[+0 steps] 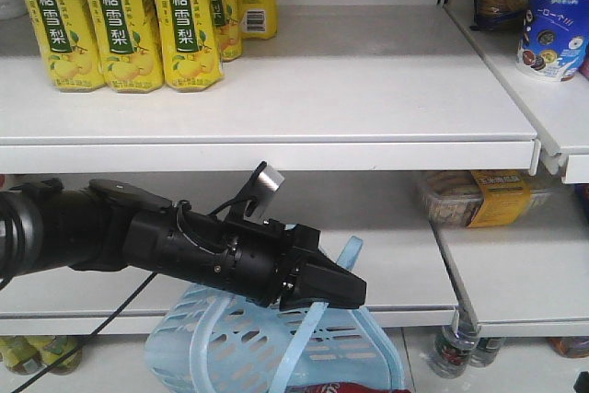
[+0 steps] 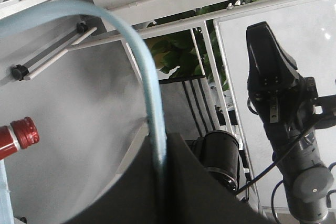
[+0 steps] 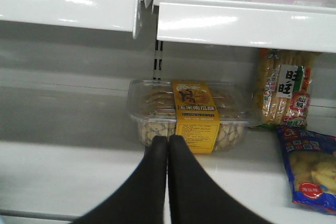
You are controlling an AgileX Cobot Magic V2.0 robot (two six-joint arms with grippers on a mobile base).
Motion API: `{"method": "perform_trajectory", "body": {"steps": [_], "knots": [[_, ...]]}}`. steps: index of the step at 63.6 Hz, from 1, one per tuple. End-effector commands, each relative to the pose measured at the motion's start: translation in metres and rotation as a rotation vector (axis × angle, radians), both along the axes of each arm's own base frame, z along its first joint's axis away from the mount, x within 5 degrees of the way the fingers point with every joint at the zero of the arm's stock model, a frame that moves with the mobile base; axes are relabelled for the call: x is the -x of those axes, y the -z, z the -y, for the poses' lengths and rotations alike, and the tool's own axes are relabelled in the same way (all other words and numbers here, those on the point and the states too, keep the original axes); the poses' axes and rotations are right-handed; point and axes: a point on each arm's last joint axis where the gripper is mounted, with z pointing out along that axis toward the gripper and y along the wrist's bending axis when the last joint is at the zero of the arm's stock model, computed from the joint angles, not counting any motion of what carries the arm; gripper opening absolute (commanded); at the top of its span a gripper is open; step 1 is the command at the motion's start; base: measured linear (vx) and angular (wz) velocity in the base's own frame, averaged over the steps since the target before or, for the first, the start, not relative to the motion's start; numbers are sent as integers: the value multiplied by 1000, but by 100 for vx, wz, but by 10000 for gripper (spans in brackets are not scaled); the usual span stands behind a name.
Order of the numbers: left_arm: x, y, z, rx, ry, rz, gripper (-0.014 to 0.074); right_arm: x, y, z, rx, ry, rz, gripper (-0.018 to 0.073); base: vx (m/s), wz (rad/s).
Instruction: Place coke in basket with both arms
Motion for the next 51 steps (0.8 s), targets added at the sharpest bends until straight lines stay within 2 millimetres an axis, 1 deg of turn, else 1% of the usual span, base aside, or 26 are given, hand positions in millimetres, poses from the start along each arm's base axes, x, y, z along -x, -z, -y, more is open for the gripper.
{"method": "perform_trajectory", "body": {"steps": [1, 51], "knots": [[-4, -39, 0, 177, -54, 29, -6, -2, -14, 3, 10, 27, 83, -9, 0, 0], [-3, -40, 1, 184, -45, 25, -6, -2, -14, 3, 10, 27, 83, -9, 0, 0]]}}
